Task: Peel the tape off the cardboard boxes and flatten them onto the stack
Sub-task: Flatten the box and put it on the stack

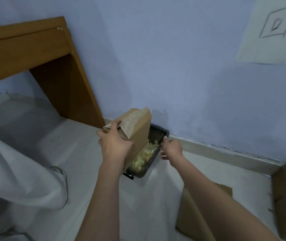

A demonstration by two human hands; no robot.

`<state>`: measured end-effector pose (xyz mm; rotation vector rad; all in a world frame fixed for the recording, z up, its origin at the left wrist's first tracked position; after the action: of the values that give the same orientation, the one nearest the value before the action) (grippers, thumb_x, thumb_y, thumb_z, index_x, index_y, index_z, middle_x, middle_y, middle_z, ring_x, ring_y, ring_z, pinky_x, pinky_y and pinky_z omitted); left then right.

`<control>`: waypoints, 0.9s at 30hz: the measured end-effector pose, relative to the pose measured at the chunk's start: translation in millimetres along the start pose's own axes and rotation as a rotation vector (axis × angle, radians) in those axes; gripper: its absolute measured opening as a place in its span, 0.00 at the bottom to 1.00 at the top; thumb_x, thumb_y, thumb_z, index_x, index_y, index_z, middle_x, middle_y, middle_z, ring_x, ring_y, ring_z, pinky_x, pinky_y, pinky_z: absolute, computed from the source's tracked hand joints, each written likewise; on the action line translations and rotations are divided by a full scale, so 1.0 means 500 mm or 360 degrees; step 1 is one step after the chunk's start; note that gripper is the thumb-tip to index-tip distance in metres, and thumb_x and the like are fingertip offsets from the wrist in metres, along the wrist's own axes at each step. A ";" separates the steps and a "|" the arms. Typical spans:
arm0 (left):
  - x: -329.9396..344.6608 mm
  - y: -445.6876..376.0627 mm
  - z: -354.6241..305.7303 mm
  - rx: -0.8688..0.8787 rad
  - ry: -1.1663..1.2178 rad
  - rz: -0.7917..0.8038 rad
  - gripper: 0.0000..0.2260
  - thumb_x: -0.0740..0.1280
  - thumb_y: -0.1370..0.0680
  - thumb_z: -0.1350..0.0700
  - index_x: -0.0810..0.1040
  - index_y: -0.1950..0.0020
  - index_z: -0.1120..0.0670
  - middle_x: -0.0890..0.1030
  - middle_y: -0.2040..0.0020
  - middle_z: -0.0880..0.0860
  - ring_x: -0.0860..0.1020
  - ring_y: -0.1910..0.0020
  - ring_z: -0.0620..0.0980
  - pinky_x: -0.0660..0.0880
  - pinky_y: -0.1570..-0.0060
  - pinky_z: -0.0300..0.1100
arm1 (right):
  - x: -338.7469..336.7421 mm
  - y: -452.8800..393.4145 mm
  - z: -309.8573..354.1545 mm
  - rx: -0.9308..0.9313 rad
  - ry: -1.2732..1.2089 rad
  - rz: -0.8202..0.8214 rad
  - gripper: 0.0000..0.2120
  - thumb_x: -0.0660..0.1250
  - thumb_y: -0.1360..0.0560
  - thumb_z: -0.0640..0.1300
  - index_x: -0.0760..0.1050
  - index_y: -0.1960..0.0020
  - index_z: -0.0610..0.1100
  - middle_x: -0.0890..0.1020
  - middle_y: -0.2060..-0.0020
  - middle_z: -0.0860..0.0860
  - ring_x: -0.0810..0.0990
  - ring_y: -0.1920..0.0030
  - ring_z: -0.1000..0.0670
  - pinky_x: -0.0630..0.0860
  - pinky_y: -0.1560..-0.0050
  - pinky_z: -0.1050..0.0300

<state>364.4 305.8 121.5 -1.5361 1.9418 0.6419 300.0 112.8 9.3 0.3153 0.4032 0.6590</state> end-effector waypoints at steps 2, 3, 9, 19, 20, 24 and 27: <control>0.007 0.027 -0.031 0.0158 0.0050 0.0082 0.37 0.79 0.31 0.55 0.67 0.28 0.36 0.59 0.35 0.52 0.72 0.37 0.64 0.74 0.34 0.56 | -0.081 0.043 0.078 0.0074 -0.0244 0.0029 0.23 0.57 0.17 0.54 0.71 0.36 0.35 0.78 0.55 0.43 0.83 0.61 0.39 0.84 0.59 0.40; 0.010 0.044 -0.051 0.0247 0.0062 0.0116 0.37 0.79 0.31 0.56 0.67 0.29 0.35 0.58 0.35 0.50 0.71 0.36 0.63 0.74 0.34 0.56 | -0.124 0.070 0.115 0.0094 -0.0309 0.0074 0.26 0.57 0.17 0.57 0.66 0.30 0.38 0.77 0.47 0.42 0.84 0.59 0.38 0.84 0.61 0.41; 0.046 0.200 -0.185 0.0780 0.0140 0.0315 0.36 0.76 0.34 0.48 0.66 0.29 0.32 0.57 0.37 0.46 0.71 0.36 0.57 0.74 0.35 0.52 | -0.340 0.229 0.216 -0.0009 -0.0405 0.0364 0.36 0.63 0.26 0.67 0.63 0.27 0.46 0.66 0.32 0.48 0.75 0.40 0.36 0.83 0.60 0.41; 0.093 0.390 -0.304 0.1129 0.0309 0.0643 0.44 0.79 0.31 0.56 0.59 0.25 0.29 0.56 0.31 0.43 0.72 0.39 0.48 0.77 0.45 0.39 | -0.600 0.405 0.146 -0.0109 -0.0856 0.0199 0.12 0.58 0.29 0.30 0.73 0.47 0.36 0.73 0.50 0.40 0.81 0.49 0.35 0.84 0.58 0.43; 0.095 0.397 -0.311 0.1144 0.0313 0.0691 0.46 0.79 0.32 0.56 0.58 0.26 0.27 0.56 0.31 0.42 0.73 0.39 0.49 0.79 0.45 0.41 | -0.611 0.409 0.133 -0.0133 -0.0903 0.0157 0.12 0.57 0.30 0.29 0.71 0.48 0.37 0.72 0.52 0.39 0.80 0.53 0.35 0.83 0.58 0.43; 0.094 0.418 -0.339 0.1118 0.0420 0.0980 0.49 0.82 0.33 0.49 0.53 0.25 0.24 0.60 0.28 0.40 0.70 0.33 0.39 0.72 0.49 0.27 | -0.638 0.423 0.114 -0.0250 -0.1031 0.0069 0.13 0.55 0.31 0.26 0.70 0.51 0.37 0.70 0.52 0.40 0.75 0.56 0.39 0.83 0.59 0.41; 0.085 0.429 -0.374 0.0820 0.0991 0.1036 0.39 0.73 0.28 0.40 0.54 0.23 0.29 0.67 0.29 0.37 0.72 0.38 0.29 0.73 0.49 0.27 | -0.661 0.446 0.126 -0.0402 -0.1035 0.0012 0.12 0.55 0.28 0.23 0.72 0.53 0.36 0.73 0.60 0.44 0.75 0.65 0.45 0.84 0.57 0.44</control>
<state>121.7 196.9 230.4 -0.8095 2.8224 -0.1536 -25.7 56.5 241.0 0.2722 -0.3007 0.5709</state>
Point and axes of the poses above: each hand's wrist, its own y-axis away from the middle knuckle, its own x-axis out of the palm, z = x × y, the point moved 3 cm from there along -y, towards the middle knuckle
